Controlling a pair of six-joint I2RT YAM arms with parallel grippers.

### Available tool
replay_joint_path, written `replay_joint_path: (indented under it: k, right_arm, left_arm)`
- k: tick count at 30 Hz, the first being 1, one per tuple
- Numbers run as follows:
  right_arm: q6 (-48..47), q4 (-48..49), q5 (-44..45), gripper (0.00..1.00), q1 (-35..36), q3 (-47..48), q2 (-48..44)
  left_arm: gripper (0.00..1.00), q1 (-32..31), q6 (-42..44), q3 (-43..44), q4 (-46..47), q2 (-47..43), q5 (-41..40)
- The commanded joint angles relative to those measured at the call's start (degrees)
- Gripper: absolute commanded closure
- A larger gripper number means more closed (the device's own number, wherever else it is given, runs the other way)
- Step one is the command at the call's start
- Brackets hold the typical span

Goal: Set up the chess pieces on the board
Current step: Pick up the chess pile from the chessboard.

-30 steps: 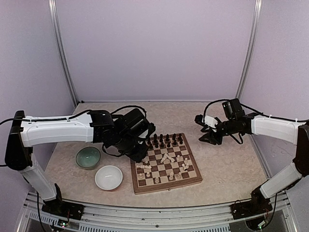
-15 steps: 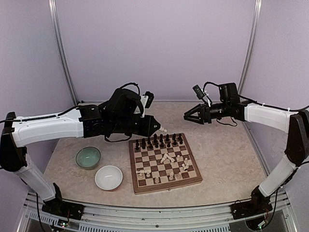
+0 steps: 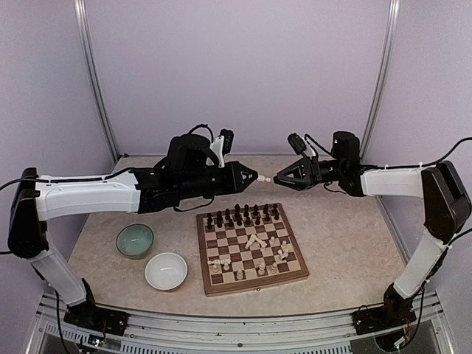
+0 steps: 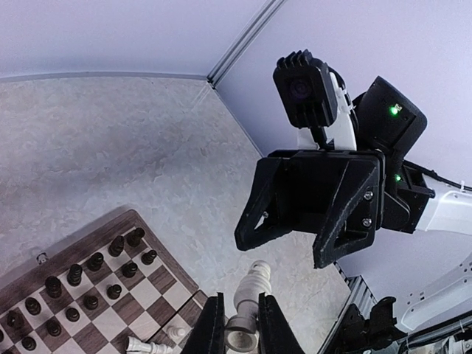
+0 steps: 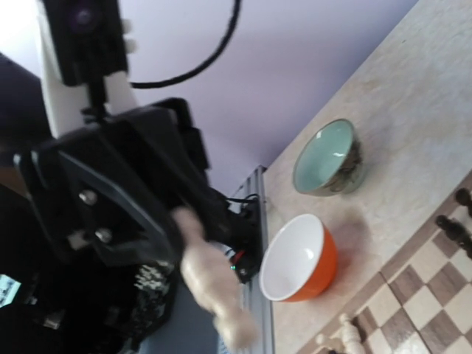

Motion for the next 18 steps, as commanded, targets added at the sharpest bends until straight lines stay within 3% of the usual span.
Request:
replay_joint_path:
  k: [1,12,18]
  right_arm:
    - [8.6,9.8,-2.7,0.49,1.0,-0.8,1.9]
    - [13.4,16.2,-3.9,0.6,2.4,-0.9,4.4]
    - [16.2,20.5,-3.9,0.74,2.4,-2.2,4.6]
  left_arm:
    - [0.87,1.1,-1.7,1.5,4.0,1.9,4.3]
    - [0.87,2.0,-2.6,4.8,3.7,5.1,8.3]
    - [0.87,2.0,-3.6,5.5,3.5,6.5,9.8]
